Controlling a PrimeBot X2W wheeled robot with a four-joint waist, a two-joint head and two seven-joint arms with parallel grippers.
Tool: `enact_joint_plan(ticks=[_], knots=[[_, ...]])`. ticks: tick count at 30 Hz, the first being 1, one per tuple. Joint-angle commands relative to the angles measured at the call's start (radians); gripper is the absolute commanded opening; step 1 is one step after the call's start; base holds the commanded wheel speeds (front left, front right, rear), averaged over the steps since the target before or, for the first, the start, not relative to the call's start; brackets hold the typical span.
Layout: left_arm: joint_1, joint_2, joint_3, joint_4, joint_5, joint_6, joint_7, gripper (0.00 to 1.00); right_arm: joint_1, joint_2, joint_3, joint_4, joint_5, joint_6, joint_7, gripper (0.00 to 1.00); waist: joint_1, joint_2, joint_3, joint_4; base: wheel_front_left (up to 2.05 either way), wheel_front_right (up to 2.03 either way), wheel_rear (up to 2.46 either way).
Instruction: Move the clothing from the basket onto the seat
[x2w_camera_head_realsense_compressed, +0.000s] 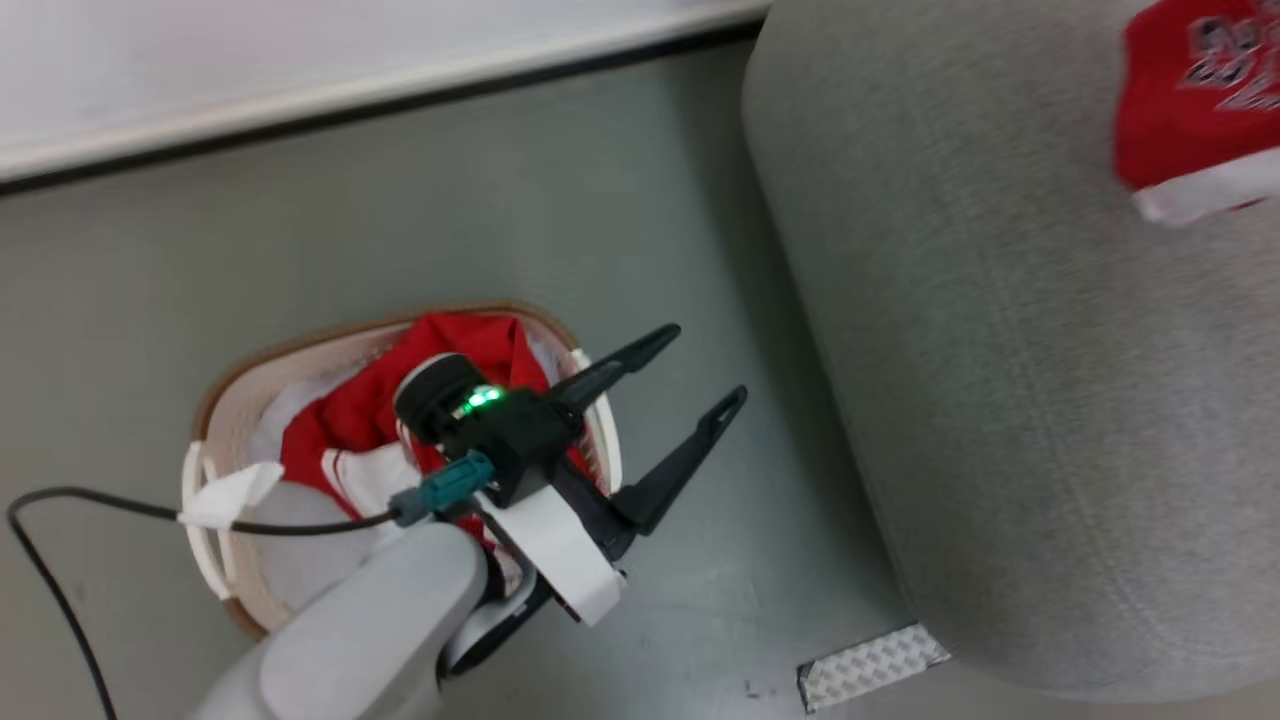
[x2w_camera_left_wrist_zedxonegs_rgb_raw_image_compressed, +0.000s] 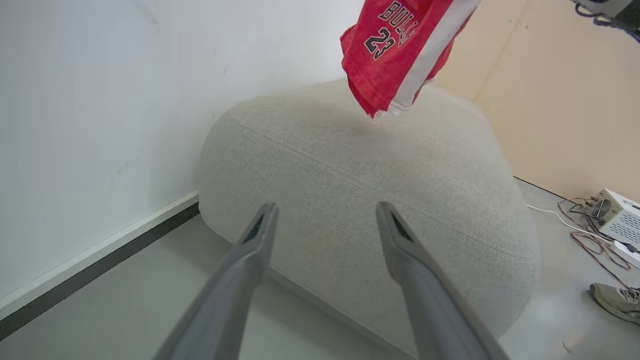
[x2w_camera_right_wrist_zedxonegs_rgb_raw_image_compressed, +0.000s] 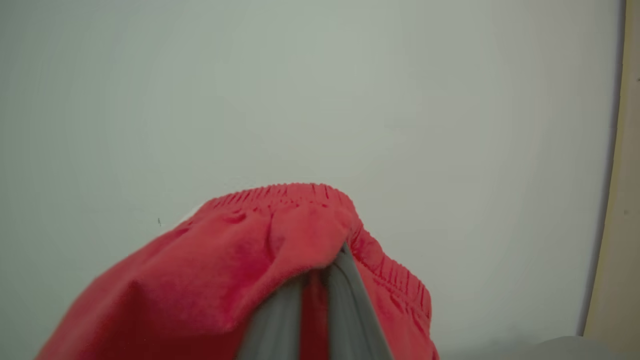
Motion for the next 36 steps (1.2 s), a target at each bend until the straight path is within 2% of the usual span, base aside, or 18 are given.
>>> enact_joint_plan(ticks=[1, 5, 9, 18, 22, 27, 28, 29, 30, 36], knots=[[-0.018, 0.016, 0.011, -0.013, 0.005, -0.002, 0.000, 1.00, -0.042, -0.010, -0.029, 0.023, 0.023, -0.003, 0.000, 0.00, -0.0003, 0.0000, 0.104, 0.062, 0.00, 0.00, 0.00], [-0.036, 0.036, 0.020, -0.039, 0.008, 0.001, 0.005, 1.00, -0.124, -0.044, -0.072, 0.112, 0.068, -0.003, 0.000, 0.00, -0.0003, 0.0000, 0.162, 0.084, 0.00, 0.00, 0.00], [-0.045, 0.048, 0.027, -0.059, 0.010, 0.007, 0.006, 1.00, -0.183, -0.088, -0.066, 0.250, 0.049, -0.003, 0.004, 0.00, -0.0003, 0.0000, 0.208, 0.096, 0.00, 0.00, 0.00], [-0.050, 0.052, 0.024, -0.062, 0.005, 0.010, -0.001, 1.00, -0.230, -0.145, 0.018, 0.580, -0.054, -0.003, 0.102, 0.00, -0.0003, 0.0000, 0.234, 0.109, 0.00, 0.00, 0.00], [-0.048, 0.048, 0.021, -0.053, -0.001, 0.009, -0.004, 1.00, -0.246, -0.155, 0.073, 0.675, -0.099, -0.003, 0.165, 0.00, -0.0003, 0.0000, 0.227, 0.116, 0.00, 0.00, 0.00], [-0.042, 0.042, 0.022, -0.043, -0.010, 0.014, -0.013, 1.00, -0.258, -0.162, 0.129, 0.757, -0.097, -0.003, 0.243, 0.00, -0.0003, 0.0000, 0.210, 0.123, 0.00, 0.00, 0.00], [-0.041, 0.042, 0.024, -0.039, -0.012, 0.015, -0.014, 1.00, -0.263, -0.165, 0.135, 0.763, -0.096, -0.003, 0.242, 0.36, -0.0003, 0.0000, 0.204, 0.123, 0.00, 0.00, 0.00], [-0.038, 0.042, 0.024, -0.036, -0.013, 0.016, -0.015, 1.00, -0.261, -0.162, 0.140, 0.767, -0.098, -0.003, 0.239, 0.80, -0.0003, 0.0000, 0.197, 0.122, 0.00, 0.00, 0.00], [-0.035, 0.041, 0.024, -0.032, -0.015, 0.016, -0.017, 1.00, -0.259, -0.158, 0.149, 0.771, -0.100, -0.003, 0.238, 1.00, -0.0003, 0.0000, 0.189, 0.121, 0.00, 0.00, 0.00], [-0.013, 0.022, 0.017, 0.003, -0.029, 0.016, -0.030, 1.00, -0.244, -0.158, 0.223, 0.793, -0.094, -0.003, 0.275, 1.00, -0.0003, 0.0000, 0.108, 0.109, 0.00, 0.00, 0.00]])
